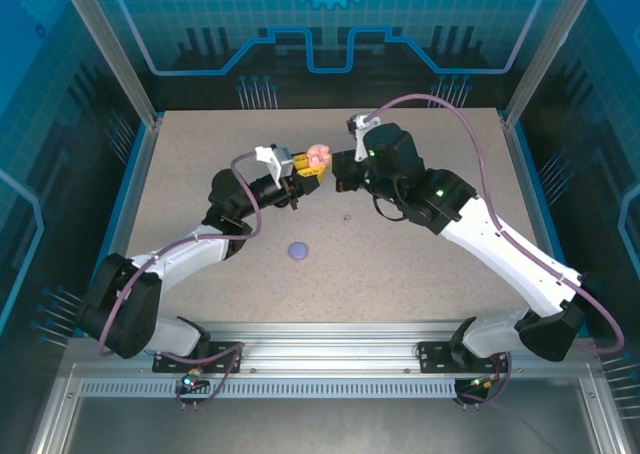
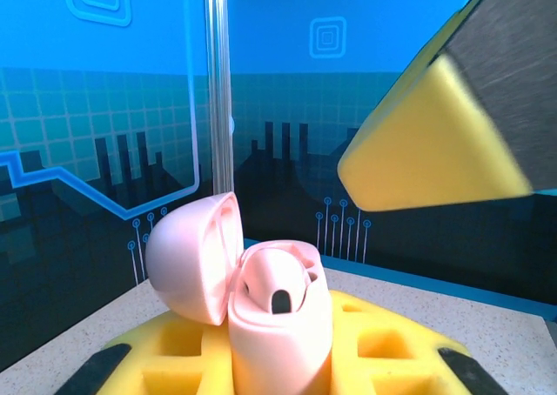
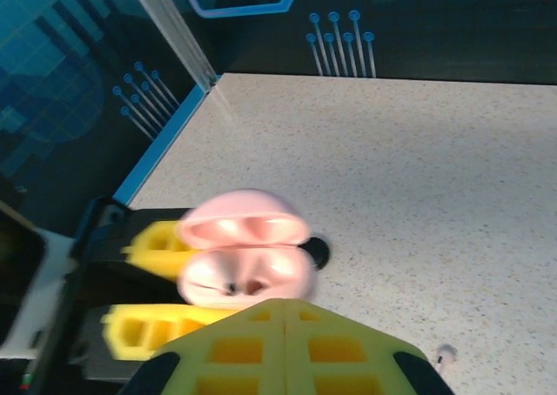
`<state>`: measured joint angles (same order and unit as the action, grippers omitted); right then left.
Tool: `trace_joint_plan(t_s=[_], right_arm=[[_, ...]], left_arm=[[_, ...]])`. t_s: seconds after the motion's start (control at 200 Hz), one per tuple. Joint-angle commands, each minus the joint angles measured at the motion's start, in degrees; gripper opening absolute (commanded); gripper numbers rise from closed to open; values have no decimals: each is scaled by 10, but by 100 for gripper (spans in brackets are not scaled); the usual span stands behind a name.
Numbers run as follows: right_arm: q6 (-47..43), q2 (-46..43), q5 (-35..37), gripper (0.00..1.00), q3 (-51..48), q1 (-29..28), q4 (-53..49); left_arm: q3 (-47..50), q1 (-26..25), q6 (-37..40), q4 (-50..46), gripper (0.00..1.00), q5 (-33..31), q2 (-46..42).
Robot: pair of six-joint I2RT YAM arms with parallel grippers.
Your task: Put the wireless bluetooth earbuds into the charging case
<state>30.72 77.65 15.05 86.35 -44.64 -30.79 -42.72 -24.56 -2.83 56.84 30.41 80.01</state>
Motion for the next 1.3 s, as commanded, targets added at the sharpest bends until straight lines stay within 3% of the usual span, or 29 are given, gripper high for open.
trace_joint_plan(t_s=[0.0, 0.215, 0.39, 0.56, 0.68, 1.296], right_arm=[[13, -27, 15, 15, -39, 44, -5], [33, 28, 1, 50, -114, 97, -3], [49, 160, -13, 62, -88, 109, -15], [65, 307, -21, 60, -7, 110, -61], [87, 364, -19, 58, 18, 109, -72], [124, 441, -12, 42, 34, 93, -69]], left_arm=[[-1, -3, 18, 11, 0, -11, -29], [24, -2, 22, 36, 0, -63, -50], [35, -2, 18, 33, 0, -81, -64], [47, -2, 14, 30, 0, -96, -80], [53, -2, 18, 22, 0, -96, -91], [59, -2, 27, 18, 0, -91, -90]])
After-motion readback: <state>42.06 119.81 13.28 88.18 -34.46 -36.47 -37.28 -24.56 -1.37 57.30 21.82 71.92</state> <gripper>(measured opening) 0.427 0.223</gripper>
